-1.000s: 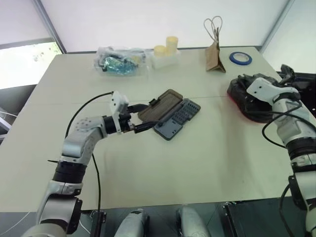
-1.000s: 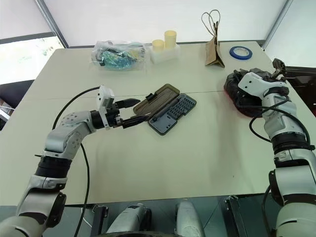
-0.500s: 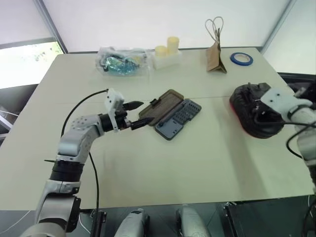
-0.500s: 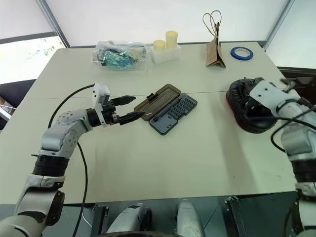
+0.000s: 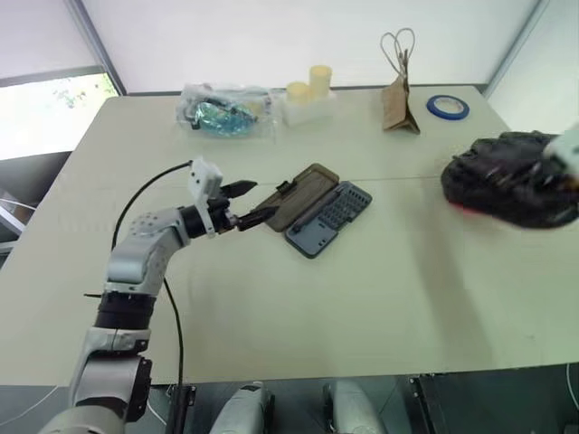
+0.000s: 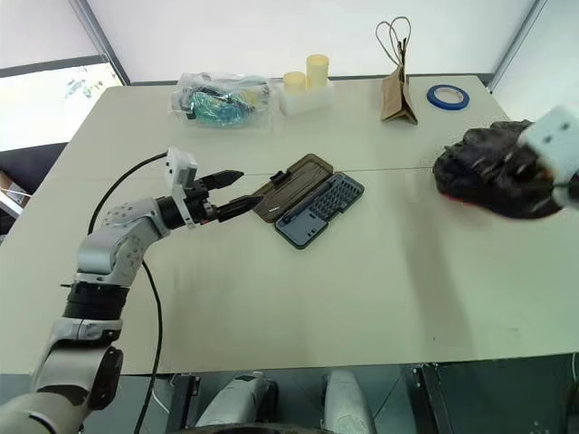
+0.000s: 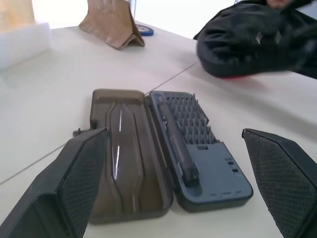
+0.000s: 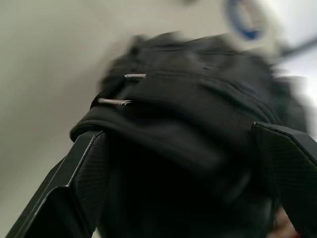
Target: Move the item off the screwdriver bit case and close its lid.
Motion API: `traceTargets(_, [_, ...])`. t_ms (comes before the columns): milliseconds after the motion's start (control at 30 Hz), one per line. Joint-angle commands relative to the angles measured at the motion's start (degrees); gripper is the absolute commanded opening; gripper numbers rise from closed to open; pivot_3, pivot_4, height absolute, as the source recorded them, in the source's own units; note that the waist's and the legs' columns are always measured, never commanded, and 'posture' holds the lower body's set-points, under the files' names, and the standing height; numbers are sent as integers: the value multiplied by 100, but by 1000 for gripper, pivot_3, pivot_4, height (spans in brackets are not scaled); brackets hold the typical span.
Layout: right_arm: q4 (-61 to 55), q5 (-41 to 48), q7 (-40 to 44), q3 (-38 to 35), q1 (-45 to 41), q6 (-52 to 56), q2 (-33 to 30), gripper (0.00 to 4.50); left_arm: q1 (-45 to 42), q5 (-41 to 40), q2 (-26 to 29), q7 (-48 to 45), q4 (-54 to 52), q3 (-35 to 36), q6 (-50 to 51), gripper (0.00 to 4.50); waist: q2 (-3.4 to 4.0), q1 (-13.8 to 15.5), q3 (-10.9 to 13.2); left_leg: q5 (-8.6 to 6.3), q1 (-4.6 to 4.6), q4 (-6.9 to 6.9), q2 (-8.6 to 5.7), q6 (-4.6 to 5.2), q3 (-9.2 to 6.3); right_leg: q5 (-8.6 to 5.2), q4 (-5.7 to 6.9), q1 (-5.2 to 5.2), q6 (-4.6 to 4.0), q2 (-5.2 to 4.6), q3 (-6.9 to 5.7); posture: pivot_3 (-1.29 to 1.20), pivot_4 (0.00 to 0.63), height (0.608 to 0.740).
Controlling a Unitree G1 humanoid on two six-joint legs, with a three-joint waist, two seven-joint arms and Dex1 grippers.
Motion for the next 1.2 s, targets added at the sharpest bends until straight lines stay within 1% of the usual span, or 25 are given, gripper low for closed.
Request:
traceTargets(33, [-867, 415, -15, -793, 99, 516, 12, 4475, -129, -63, 44, 34, -68, 171, -33, 4500, 0, 43, 0, 0, 0, 9, -4, 0, 2, 0, 0, 3, 0, -4, 1, 0, 150, 740])
traceTargets(100, [-1167, 485, 29, -909, 373, 631, 7, 4475, -247, -3, 49, -34, 86, 119, -104, 4500, -2, 67, -2, 1, 5, 31, 0, -1, -1, 1, 2, 17, 0, 2, 0, 0, 150, 740])
traceTargets(133, [-1470, 582, 278, -1135, 674, 706, -23, 4475, -377, 57, 69, -105, 256, 85, -175, 4500, -4, 85, -3, 1, 5, 34, 1, -2, -4, 1, 3, 20, 0, 2, -3, 0, 150, 740])
traceTargets(167, [-1776, 681, 559, -1420, 969, 794, -44, 4475, -522, 109, 90, -166, 443, 73, -249, 4500, -5, 162, -2, 1, 5, 42, 1, -2, -10, 1, 4, 25, 1, 4, -6, 0, 150, 740])
traceTargets(233, [-2149, 901, 814, -1832, 1273, 953, -51, 4475, -741, 208, 108, -213, 759, 60, -404, 4500, -5, 208, -2, 1, -1, 41, -2, -1, -19, 2, 7, 20, 3, 4, -7, 0, 150, 740])
traceTargets(333, [-2408, 1207, 743, -2041, 1253, 1173, 12, 4475, -998, 420, 81, -255, 1285, 0, -737, 4500, -6, 188, -2, 1, -2, 39, -7, -1, -13, 3, 6, 17, 5, -1, -7, 0, 150, 740])
traceTargets(467, [-2775, 2183, 462, -2020, 505, 1759, 393, 4475, -1519, 947, -70, -134, 2372, -196, -1435, 4500, -9, 174, -3, 1, 2, 43, -3, -1, -11, 4, 8, 21, 6, 2, -7, 0, 150, 740])
traceTargets(567, [-2996, 2667, 196, -1639, 93, 1973, 668, 4475, -2058, 1489, -177, -225, 3390, -505, -2139, 4500, -15, 188, 0, 1, 1, 44, -2, -1, -12, 4, 12, 20, 6, 1, -8, 0, 150, 740])
traceTargets(667, [-3073, 2764, -84, -1414, 33, 2036, 710, 4475, -2604, 1775, -281, -258, 4299, -578, -2654, 4500, -21, 207, 2, 0, -3, 45, -8, -1, -15, 4, 11, 20, 6, -3, -10, 0, 150, 740])
traceTargets(767, [-3287, 3138, -253, -1463, 84, 2277, 831, 4475, -2934, 1987, -348, -299, 4904, -609, -3010, 4500, -23, 184, 1, -2, -9, 47, -22, 4, -19, 7, 13, 15, 12, -16, -14, 0, 150, 740])
traceTargets(867, [-3544, 3467, -497, -1259, 94, 2449, 989, 4475, -3128, 2205, -425, -279, 5373, -647, -3200, 4500, -23, 179, 1, -3, -8, 48, -24, 5, -18, 9, 18, 13, 15, -18, -15, 0, 150, 740])
traceTargets(1000, [-3842, 3640, -1122, -269, -259, 2487, 1467, 4475, -3390, 2735, -715, -66, 6144, -902, -3369, 4500, -30, 175, -1, -3, -8, 61, -24, 5, -17, 9, 35, 10, 15, -18, -15, 0, 150, 740])
traceTargets(1133, [-3849, 3711, -1656, 326, -689, 2701, 1768, 4475, -3599, 3134, -893, 328, 6572, -1059, -3400, 4500, -39, 178, 5, -4, -18, 72, -29, 8, -19, 9, 47, 3, 15, -21, -13, 0, 150, 740])
traceTargets(1200, [-3850, 3656, -1844, 613, -777, 2724, 1802, 4475, -3683, 3324, -983, 531, 6712, -1137, -3353, 4500, -44, 187, 7, -6, -23, 78, -36, 11, -20, 9, 89, -13, 15, -27, -13, 0, 150, 740])
